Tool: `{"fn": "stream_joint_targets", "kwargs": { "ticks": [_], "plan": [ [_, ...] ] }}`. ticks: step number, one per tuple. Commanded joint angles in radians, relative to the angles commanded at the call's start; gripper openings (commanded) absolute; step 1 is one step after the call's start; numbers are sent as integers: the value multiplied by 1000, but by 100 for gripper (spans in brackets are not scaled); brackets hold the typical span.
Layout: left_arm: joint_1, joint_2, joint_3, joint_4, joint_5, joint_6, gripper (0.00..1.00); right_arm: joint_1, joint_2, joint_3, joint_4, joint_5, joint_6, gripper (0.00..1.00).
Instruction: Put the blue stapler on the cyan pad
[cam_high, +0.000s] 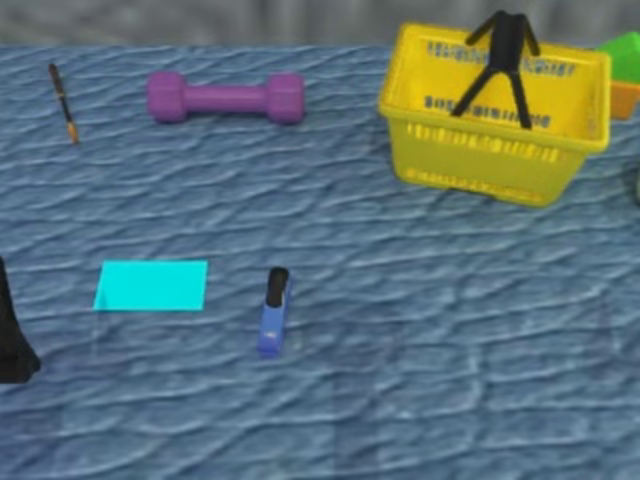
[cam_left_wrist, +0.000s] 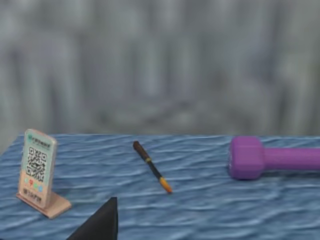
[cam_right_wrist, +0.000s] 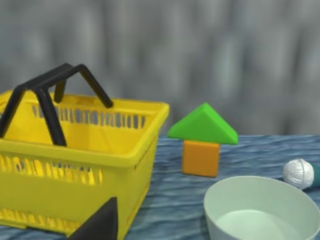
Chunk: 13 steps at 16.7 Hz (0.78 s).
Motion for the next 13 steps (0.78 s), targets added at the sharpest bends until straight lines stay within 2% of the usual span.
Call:
{"fn": "stream_joint_targets", "kwargs": {
  "ticks": [6, 9, 13],
  "plan": [
    [-35, 102, 102, -73, 2, -27, 100, 0, 0, 0, 0, 0, 0, 100],
    [-89, 289, 283, -194, 2, -70, 100, 0, 0, 0, 0, 0, 0, 100],
    [-182, 669, 612, -414, 0, -146, 100, 0, 0, 0, 0, 0, 0, 100]
  ]
}}
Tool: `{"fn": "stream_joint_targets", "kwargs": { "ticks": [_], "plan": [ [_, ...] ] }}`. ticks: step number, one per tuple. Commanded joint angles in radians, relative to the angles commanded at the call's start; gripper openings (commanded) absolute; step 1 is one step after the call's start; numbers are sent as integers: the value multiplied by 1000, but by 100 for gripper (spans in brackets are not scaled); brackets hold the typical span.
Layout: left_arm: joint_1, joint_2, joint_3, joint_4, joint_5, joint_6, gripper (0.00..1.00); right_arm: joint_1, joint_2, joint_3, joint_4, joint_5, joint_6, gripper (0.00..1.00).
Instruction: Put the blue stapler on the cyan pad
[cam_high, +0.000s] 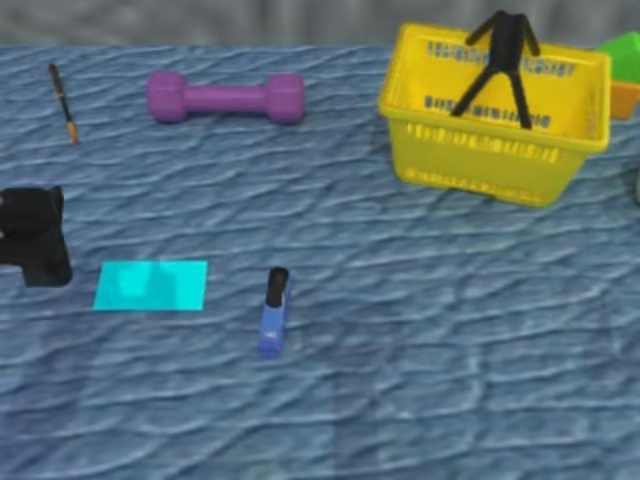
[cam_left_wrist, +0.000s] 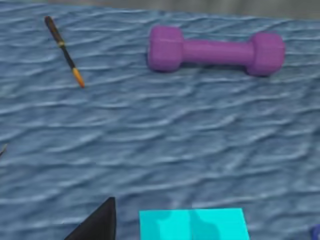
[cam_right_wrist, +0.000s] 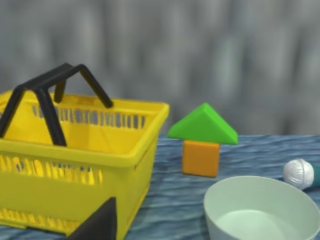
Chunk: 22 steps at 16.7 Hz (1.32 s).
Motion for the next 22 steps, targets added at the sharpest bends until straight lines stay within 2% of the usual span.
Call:
{"fn": "stream_joint_targets", "kwargs": {
  "ticks": [7, 12, 17, 22],
  "plan": [
    [-183, 777, 620, -436, 1, -147, 100, 0, 0, 0, 0, 0, 0, 100],
    [-296, 1199, 989, -692, 4, -234, 100, 0, 0, 0, 0, 0, 0, 100],
    [-366, 1466, 1236, -842, 3, -288, 100, 0, 0, 0, 0, 0, 0, 100],
    [-380, 1514, 1285, -871, 2, -299, 100, 0, 0, 0, 0, 0, 0, 100]
  ]
}}
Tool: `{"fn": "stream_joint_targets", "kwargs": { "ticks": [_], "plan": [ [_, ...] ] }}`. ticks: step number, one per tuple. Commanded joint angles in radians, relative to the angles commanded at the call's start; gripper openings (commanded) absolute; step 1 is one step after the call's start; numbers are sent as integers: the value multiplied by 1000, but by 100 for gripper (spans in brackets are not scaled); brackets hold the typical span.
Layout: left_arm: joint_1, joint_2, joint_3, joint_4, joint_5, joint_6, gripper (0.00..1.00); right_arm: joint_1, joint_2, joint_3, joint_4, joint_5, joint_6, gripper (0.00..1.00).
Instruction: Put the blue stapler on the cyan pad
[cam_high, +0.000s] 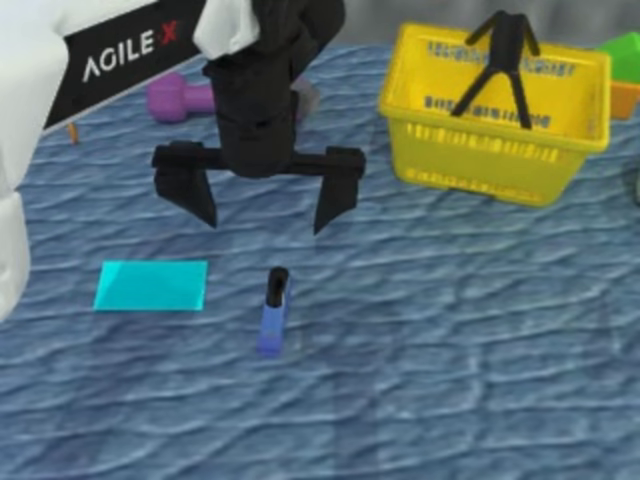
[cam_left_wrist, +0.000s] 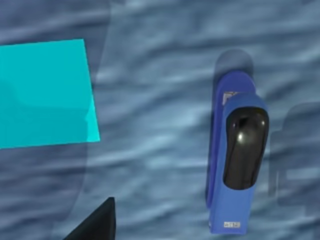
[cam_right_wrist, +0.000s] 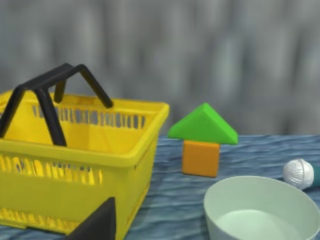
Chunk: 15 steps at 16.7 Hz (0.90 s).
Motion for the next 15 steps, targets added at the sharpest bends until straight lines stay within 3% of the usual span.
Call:
{"fn": "stream_joint_targets", "kwargs": {
  "ticks": [4, 11, 15],
  "plan": [
    [4, 2, -17, 18, 0, 2, 100, 0, 0, 0, 0, 0, 0, 100],
    [3, 75, -215, 298, 1, 4, 100, 0, 0, 0, 0, 0, 0, 100],
    [2, 91, -256, 347, 1, 3, 100, 0, 0, 0, 0, 0, 0, 100]
  ]
}}
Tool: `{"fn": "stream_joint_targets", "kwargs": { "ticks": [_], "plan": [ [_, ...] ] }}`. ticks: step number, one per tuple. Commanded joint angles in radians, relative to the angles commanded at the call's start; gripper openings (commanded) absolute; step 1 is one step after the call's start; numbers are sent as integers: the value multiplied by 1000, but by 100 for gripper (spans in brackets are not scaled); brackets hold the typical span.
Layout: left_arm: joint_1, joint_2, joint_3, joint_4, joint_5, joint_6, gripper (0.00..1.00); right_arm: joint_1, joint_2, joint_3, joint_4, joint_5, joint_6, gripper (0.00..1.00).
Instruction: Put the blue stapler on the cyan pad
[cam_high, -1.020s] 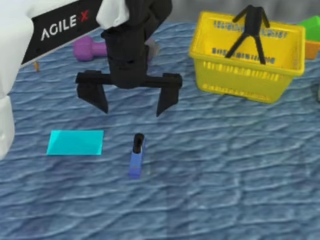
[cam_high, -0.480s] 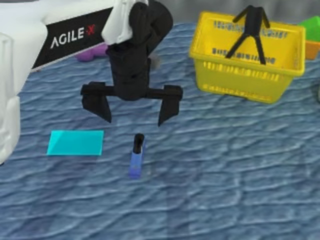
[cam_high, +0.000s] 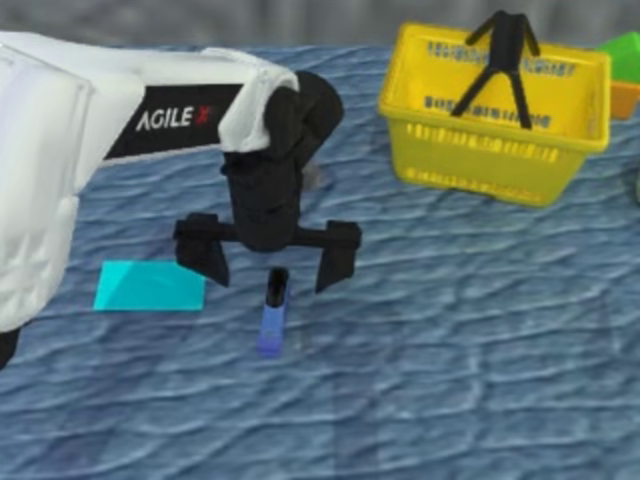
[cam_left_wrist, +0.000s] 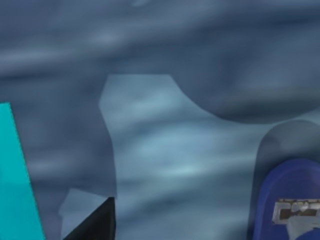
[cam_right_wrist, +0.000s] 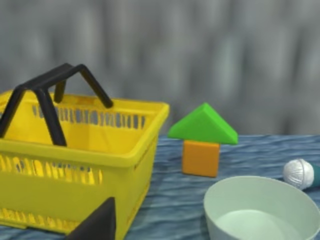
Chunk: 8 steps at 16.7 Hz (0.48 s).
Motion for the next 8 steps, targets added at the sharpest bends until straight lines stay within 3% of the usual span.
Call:
{"fn": "stream_joint_targets", "kwargs": {
  "ticks": [2, 8],
  "plan": [
    [0, 0, 0, 0, 0, 0, 100, 0, 0, 0, 0, 0, 0, 100],
    [0, 0, 0, 0, 0, 0, 55, 0, 0, 0, 0, 0, 0, 100]
  ]
}}
